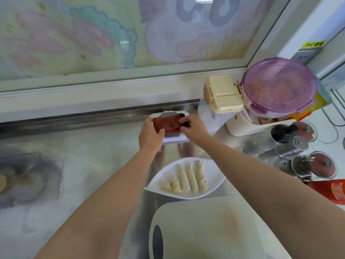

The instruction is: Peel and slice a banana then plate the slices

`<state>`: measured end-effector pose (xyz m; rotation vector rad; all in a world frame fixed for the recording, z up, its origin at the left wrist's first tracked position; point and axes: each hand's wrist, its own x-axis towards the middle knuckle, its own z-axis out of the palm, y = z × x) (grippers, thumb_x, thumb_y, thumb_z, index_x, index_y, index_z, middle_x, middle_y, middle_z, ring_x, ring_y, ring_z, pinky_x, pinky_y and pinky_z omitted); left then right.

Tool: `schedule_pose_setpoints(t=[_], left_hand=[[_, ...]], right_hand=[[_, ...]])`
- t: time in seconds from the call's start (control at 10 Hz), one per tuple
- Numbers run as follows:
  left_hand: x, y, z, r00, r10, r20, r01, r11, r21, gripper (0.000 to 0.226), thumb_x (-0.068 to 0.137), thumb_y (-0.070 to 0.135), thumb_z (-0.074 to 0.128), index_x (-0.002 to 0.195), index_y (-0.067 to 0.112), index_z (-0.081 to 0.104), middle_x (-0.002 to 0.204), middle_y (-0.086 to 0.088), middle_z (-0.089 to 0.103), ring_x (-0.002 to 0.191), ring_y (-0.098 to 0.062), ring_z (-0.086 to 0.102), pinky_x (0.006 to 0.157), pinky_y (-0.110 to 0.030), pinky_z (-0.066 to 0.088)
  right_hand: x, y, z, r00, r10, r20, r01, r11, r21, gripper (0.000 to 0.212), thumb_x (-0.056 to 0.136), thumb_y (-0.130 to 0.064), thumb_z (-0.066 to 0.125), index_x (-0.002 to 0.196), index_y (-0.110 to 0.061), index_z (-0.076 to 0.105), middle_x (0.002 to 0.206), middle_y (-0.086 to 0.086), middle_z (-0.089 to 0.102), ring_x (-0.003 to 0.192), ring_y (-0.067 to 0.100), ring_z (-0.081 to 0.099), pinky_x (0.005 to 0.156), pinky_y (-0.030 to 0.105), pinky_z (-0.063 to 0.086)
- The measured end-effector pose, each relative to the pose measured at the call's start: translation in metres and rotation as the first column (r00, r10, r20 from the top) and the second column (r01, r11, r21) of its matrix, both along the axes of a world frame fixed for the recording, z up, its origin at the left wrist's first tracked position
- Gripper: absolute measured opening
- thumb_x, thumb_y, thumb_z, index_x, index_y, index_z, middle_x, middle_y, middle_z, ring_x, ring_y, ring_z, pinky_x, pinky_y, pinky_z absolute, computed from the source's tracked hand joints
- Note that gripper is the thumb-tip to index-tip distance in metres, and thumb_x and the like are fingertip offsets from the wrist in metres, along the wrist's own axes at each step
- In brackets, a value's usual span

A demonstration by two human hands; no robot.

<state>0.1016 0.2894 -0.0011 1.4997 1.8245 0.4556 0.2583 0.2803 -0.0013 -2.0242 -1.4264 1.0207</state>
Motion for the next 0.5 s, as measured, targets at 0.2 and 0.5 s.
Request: schedule_pose_setpoints(t=[0.2,0.5], left_hand=[[-0.009,-0.012,-0.011,0.938,-0.169,-0.302,0.174,0.985,-0.008,0.055,0.092,0.028,0.056,0.143,0.020,0.035,0.136,-0.016,0.033,0.124,-0.031,0.041,0.096,-0.038,0.043],[0.000,-0.038,0.017,0.925,-0.146,-0.352,0.187,0.979,0.086,0.051,0.095,0.028,0.054,0.141,0.012,0.037,0.139,-0.015,0.034,0.126,-0.029,0.039,0.099,-0.035,0.041]], right_hand=[[0.004,-0.013,-0.008,0.977,0.174,0.122,-0.168,0.984,-0.056,0.044,0.089,-0.014,0.056,0.133,-0.021,0.054,0.143,0.010,0.035,0.131,0.024,0.038,0.108,0.027,0.026],[0.004,-0.041,0.011,0.968,0.213,0.130,-0.221,0.974,0.052,0.042,0.090,-0.011,0.053,0.131,-0.021,0.057,0.151,0.007,0.033,0.138,0.022,0.032,0.113,0.035,0.029]])
